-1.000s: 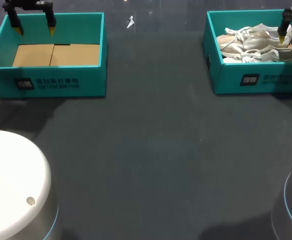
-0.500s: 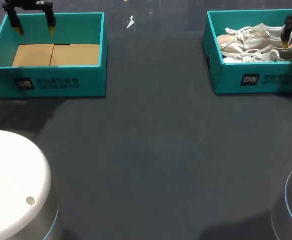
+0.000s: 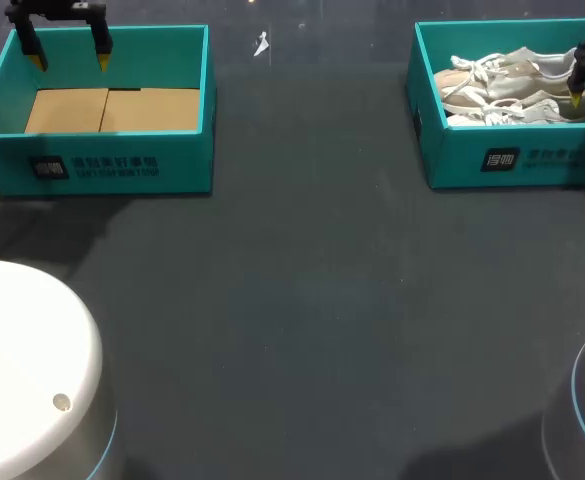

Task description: Take the shoe out of the shoebox, open the shoe tongue, remove and reinsert the insole, then place the shoe into the shoebox

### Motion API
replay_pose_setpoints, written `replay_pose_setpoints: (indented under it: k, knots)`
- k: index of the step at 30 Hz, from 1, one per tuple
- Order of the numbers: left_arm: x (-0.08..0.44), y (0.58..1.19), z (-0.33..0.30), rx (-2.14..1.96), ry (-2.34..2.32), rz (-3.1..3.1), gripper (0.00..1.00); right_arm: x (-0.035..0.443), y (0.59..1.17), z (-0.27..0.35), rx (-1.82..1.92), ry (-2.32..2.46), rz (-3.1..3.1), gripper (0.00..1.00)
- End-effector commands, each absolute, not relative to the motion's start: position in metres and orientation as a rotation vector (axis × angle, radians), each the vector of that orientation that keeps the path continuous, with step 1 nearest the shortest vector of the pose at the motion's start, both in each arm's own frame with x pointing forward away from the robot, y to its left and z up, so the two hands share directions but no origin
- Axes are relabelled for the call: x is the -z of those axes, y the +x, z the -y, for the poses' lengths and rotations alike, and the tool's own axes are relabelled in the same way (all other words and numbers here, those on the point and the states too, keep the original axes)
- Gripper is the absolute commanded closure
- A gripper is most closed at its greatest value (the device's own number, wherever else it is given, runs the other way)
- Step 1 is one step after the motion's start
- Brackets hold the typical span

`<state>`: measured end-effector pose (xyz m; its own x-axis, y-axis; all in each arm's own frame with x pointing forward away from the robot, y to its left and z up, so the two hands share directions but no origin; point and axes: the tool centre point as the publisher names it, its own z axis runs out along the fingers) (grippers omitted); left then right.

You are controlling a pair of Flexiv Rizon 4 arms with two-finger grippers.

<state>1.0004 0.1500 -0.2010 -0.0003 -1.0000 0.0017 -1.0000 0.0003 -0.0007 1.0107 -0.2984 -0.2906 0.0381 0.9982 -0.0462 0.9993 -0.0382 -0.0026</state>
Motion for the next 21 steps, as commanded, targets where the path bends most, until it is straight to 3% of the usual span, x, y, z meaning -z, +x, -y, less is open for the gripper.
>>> replay_pose_setpoints:
  k: [1,21]
  knots:
    - [0.200,1.000,-0.150,-0.001,2.221,2.221,0.00,0.297,1.019,0.300,0.070,2.234,-2.177,0.04]
    - [0.200,1.000,-0.150,-0.001,2.221,2.221,0.00,0.328,1.023,0.312,0.100,2.185,-2.241,0.18]
